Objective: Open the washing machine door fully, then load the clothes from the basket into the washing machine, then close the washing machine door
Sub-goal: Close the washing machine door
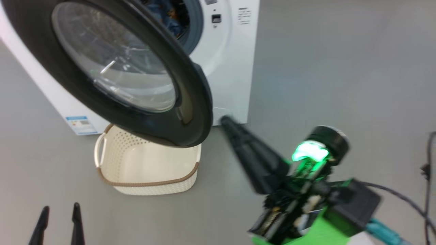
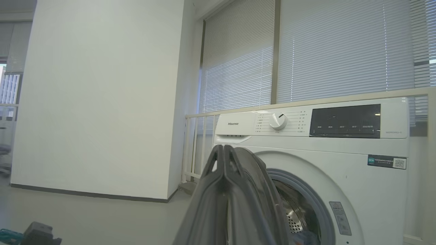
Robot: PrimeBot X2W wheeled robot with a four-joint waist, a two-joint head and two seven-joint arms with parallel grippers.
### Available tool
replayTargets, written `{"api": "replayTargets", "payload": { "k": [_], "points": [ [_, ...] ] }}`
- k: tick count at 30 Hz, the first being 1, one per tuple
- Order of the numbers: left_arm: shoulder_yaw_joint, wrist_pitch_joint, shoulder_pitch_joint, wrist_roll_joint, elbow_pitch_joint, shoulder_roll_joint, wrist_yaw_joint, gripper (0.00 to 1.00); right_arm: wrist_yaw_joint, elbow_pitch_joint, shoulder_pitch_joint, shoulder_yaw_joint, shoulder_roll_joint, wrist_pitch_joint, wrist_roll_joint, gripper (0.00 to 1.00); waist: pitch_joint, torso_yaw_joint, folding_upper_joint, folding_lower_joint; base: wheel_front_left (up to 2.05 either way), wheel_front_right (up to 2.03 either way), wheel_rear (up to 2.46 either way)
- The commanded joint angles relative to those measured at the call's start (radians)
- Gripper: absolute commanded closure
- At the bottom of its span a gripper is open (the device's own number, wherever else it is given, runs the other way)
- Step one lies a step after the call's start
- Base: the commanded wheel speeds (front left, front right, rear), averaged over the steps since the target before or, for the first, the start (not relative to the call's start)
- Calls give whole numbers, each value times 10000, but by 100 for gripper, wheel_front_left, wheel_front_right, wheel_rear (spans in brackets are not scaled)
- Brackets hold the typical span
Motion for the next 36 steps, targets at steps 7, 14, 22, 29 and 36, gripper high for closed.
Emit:
{"api": "replayTargets", "payload": {
  "k": [7, 14, 22, 29, 36],
  "points": [
    [-217, -55, -956, -177, -50, 39, -48, 0, 14, 1033, -906, 1336, 135, 274, 186, 100, 816, 1054, -1, 0, 0, 0, 0],
    [-624, -55, -1482, -420, 66, 22, -64, 0, 14, 2406, -1317, 1378, 139, 258, 120, 100, 1642, 1696, -1, 0, 0, 0, 0],
    [-1122, -55, -2237, -941, 195, 18, -14, 0, 14, 3809, -1961, 478, 95, 51, -222, 100, 2800, 2221, -1, 0, 0, 0, 0],
    [-1353, -55, -2867, -1206, 253, 17, -49, 0, 14, 4342, -2534, 22, 101, -83, -403, 100, 3507, 2484, -1, 0, 0, 0, 0],
    [-1534, -55, -3251, -1364, 235, 17, -74, 0, 14, 4704, -3016, -820, 95, -212, -650, 100, 3971, 2625, -1, 0, 0, 0, 0]
  ]
}}
